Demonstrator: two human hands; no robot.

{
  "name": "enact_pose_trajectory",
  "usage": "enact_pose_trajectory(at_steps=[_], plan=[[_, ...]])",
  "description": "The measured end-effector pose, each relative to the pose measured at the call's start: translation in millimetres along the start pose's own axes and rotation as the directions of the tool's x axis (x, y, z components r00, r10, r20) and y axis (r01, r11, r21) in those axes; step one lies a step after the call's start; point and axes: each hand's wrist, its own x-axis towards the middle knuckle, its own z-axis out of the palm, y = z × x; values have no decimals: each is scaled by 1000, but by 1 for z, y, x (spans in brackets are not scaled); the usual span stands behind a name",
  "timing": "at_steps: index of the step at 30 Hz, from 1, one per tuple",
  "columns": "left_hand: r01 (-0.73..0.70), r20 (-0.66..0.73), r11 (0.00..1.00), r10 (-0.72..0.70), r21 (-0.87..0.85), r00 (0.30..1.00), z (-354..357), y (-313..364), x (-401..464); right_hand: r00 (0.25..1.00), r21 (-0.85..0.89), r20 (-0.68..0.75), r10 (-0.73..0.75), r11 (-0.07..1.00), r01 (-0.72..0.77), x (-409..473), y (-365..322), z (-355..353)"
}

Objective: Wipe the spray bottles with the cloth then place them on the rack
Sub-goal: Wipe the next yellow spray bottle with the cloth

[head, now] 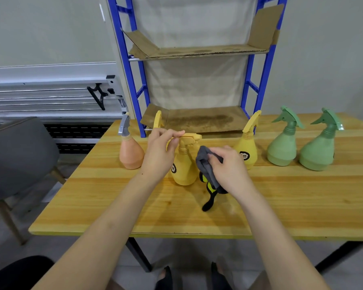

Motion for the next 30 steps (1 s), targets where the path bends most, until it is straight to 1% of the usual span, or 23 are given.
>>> enact_pose_trajectory(at_steps=[2, 5, 7, 9, 11, 13, 15, 17, 19, 22, 24, 26, 30], plan=[[-13, 12, 1000, 12, 28, 1000, -3, 5, 2, 1000, 26, 9, 3, 1000, -3, 0, 0, -5], [7, 75, 998, -12, 65, 997, -4, 13, 5, 998, 79, -66, -1, 997, 6, 1, 1, -4], [-15, 99, 994, 4, 112, 995, -3, 17, 4, 995, 101, -102, -15, 995, 25, 1, -2, 0], [-50, 109, 987, 34, 152, 994, -3, 18, 2, 995, 122, -85, -51, 991, 61, -1, -7, 5], [-71, 128, 984, 50, 166, 991, -5, 17, 0, 996, 148, -11, -87, 985, 88, -5, -10, 7], [-31, 156, 996, 17, 83, 988, -11, 16, 0, 996, 183, 20, -89, 980, 83, -6, -9, 7], [25, 178, 1000, -24, -5, 984, -16, 13, 0, 997, 224, -46, -57, 972, 66, -6, -8, 7], [-20, 174, 1000, 20, -1, 985, -19, 11, -1, 993, 233, -111, -42, 970, 67, -6, -7, 6], [-66, 148, 998, 65, 3, 987, -20, 9, -2, 991, 227, -121, -54, 970, 81, -5, -7, 6], [-87, 148, 996, 83, 16, 985, -19, 9, -3, 985, 221, -156, -72, 969, 106, 1, -9, 7], [-70, 145, 998, 69, 4, 987, -19, 10, -4, 976, 203, -191, -101, 969, 140, 6, -13, 9], [-46, 145, 998, 52, -44, 988, -21, 11, -4, 969, 196, -194, -154, 962, 192, 8, -18, 14], [0, 191, 989, 28, -150, 981, -24, 9, -7, 944, 191, -238, -228, 942, 276, 6, -22, 28]])
